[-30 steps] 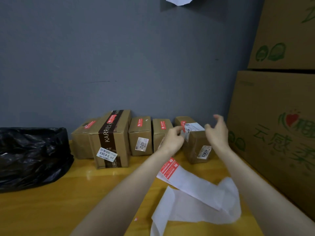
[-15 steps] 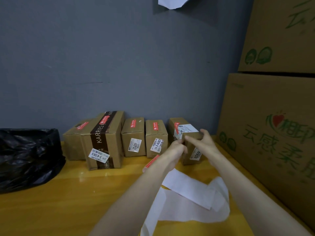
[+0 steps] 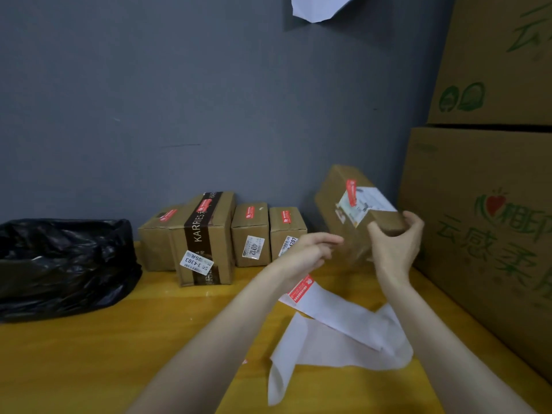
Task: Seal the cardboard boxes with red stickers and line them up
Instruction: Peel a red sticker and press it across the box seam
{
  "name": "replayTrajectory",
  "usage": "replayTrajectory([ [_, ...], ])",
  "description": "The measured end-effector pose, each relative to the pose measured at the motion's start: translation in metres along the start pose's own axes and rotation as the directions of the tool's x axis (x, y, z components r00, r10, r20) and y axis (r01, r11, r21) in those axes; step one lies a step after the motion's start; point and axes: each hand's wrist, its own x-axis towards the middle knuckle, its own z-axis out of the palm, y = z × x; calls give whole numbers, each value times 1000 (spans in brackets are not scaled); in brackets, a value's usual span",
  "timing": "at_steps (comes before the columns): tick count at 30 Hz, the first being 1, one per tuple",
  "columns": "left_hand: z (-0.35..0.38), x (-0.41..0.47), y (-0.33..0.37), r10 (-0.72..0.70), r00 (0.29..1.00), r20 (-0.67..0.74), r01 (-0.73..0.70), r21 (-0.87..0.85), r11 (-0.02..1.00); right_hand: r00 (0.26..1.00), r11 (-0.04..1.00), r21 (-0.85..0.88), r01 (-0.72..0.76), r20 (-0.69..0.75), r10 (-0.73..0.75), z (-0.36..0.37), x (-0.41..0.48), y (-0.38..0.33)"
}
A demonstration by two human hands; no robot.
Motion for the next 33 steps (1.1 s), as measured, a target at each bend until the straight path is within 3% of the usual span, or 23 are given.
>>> replayTrajectory([
  [3, -22, -23, 2, 36, 996, -81, -39, -37, 999, 998, 968, 249, 9, 59, -25, -10, -12, -14],
  [7, -64, -51, -5, 39, 965, -259, -82, -160, 984, 964, 908, 416, -48, 256, -66, -8, -24, -27],
  [13, -135, -94, -16, -126, 907, -401, -107, -510, 853, 773, 907, 404, -116, 610, -173, 10, -49, -34],
  [15, -158, -111, -19, -130, 905, -405, -120, -536, 835, 697, 914, 382, -140, 693, -183, 17, -58, -35],
  [19, -193, -139, -22, -54, 889, -455, -132, -367, 921, 552, 936, 315, -156, 814, -182, 33, -73, -36],
  [23, -209, -158, -20, 113, 954, -279, -119, -5, 993, 402, 963, 234, -136, 901, -162, 50, -86, -29],
  [27, -214, -166, -15, 7, 999, -38, 6, 337, 941, 330, 959, 183, -218, 938, -103, 55, -87, -16],
  [33, -208, -158, -13, -131, 991, -16, 122, 484, 866, 116, 967, 17, -256, 993, 14, 53, -82, -4],
])
